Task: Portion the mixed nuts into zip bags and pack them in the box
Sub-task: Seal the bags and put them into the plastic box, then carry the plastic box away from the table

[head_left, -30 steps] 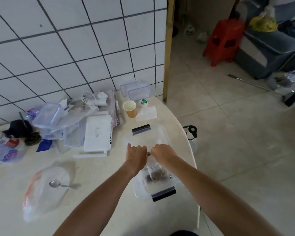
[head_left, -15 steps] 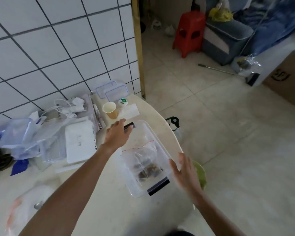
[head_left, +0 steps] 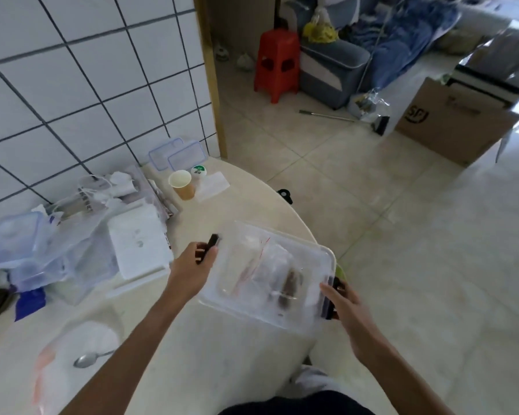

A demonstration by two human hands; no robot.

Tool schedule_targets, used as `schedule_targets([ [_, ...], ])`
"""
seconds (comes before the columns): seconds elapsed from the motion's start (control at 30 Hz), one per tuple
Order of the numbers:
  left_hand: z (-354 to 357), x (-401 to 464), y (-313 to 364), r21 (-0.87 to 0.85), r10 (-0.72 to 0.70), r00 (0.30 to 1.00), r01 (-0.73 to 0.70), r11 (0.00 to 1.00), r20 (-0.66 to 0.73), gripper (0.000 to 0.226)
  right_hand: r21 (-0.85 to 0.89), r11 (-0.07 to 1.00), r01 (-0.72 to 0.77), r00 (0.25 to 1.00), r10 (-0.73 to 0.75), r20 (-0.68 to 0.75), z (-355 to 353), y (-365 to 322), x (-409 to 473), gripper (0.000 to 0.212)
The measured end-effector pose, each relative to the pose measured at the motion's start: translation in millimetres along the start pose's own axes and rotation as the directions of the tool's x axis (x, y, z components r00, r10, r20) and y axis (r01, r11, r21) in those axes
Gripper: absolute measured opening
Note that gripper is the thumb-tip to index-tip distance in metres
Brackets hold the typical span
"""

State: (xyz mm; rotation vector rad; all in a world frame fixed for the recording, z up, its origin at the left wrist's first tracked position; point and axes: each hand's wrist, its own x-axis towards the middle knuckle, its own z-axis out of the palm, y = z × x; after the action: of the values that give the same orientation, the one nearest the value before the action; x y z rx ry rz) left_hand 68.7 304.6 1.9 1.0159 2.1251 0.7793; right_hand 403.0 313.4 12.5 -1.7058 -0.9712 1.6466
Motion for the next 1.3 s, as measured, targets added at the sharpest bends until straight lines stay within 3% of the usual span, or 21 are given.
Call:
schedule_targets([
  [0.13, 24.8, -84.3, -18.7, -0.256, -0.021, 0.994, 0.048, 0.965, 0.105, 0.02, 0.051, 0.999, -0.002, 0.998, 0.006, -0.066, -51.1, 14.0, -46.7, 0.022],
  [0.23, 52.0, -133.0, -21.4, -0.357, -0.074, 0.989, 0.115, 0.927, 0.127, 0.021, 0.113, 0.994, -0.007, 0.992, 0.021, -0.124, -86.6, 31.2, -77.9, 0.02],
  [0.5, 136.7, -166.7, 30.1, -0.332, -0.079, 0.968, 0.159, 0.93, 0.24, 0.018, 0.417, 0.908, -0.034, 0.963, 0.141, -0.231, -187.6, 62.0, -105.8, 0.023],
  [0.67, 212.0, -148.7, 112.7, -0.311, 0.033, 0.957, 0.06, 0.948, 0.287, 0.022, 0.531, 0.846, 0.039, 0.935, 0.157, -0.319, -269.9, 60.0, -93.4, 0.027],
  [0.77, 261.2, -148.5, 171.9, -0.335, 0.115, 0.934, 0.005, 0.942, 0.338, 0.037, 0.552, 0.827, 0.104, 0.913, 0.141, -0.383, -325.7, 53.1, -87.8, 0.026],
  [0.87, 313.0, -150.5, 225.2, -0.357, 0.173, 0.896, -0.018, 0.934, 0.408, 0.044, 0.562, 0.808, 0.176, 0.879, 0.128, -0.46, -379.1, 41.1, -82.7, 0.038],
  [1.07, 413.5, -147.1, 313.2, -0.365, 0.25, 0.79, -0.036, 0.93, 0.56, 0.033, 0.594, 0.755, 0.276, 0.797, 0.165, -0.58, -469.9, 38.9, -63.3, 0.045],
  [1.3, 543.2, -104.7, 415.8, -0.324, 0.33, 0.618, -0.126, 0.937, 0.713, 0.051, 0.654, 0.657, 0.376, 0.658, 0.309, -0.687, -543.3, 37.1, -12.1, 0.031],
])
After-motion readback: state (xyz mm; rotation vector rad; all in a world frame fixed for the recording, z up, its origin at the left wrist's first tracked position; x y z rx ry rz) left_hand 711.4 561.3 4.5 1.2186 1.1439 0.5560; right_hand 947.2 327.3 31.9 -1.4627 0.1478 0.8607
